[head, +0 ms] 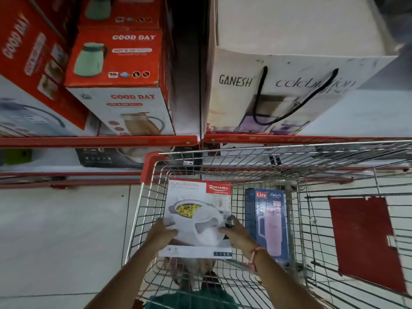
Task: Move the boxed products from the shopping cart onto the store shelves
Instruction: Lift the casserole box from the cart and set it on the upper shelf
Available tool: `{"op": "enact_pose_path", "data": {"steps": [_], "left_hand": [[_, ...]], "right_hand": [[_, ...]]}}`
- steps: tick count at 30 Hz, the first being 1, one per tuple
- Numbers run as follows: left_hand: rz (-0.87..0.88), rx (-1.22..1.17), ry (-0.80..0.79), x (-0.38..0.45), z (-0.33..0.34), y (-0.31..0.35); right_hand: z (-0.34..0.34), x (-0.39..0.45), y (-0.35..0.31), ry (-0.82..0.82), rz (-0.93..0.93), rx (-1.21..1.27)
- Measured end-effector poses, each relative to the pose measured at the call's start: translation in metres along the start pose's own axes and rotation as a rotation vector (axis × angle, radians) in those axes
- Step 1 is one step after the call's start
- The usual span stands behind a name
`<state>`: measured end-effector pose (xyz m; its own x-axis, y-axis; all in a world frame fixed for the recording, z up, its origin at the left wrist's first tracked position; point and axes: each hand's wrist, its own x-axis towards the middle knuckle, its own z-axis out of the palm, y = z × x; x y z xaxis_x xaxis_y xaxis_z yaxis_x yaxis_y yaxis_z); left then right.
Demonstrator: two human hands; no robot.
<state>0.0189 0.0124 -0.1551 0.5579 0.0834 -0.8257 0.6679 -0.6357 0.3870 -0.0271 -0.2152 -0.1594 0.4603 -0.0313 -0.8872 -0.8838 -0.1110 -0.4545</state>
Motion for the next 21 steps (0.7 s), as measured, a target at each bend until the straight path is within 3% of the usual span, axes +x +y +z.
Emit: {"op": "enact_pose_path", "data": {"steps": [7, 14, 21], "left_hand": [[0.308, 0.077, 0.088, -0.093, -0.05, 0.031], [0.492, -0.037, 0.125, -0.193, -0.105, 0.047], [0.527, -0.147, 0.178, -0.252, -0.144, 0.051]], "right_hand": [[-0.044, -0.1, -0.012, 0.126, -0.144, 0.092], [-0.054, -0.208, -0.046, 0.214, -0.357, 0.123], [-0.038, -0.28, -0.07, 0.235, -0.515, 0.117]]}}
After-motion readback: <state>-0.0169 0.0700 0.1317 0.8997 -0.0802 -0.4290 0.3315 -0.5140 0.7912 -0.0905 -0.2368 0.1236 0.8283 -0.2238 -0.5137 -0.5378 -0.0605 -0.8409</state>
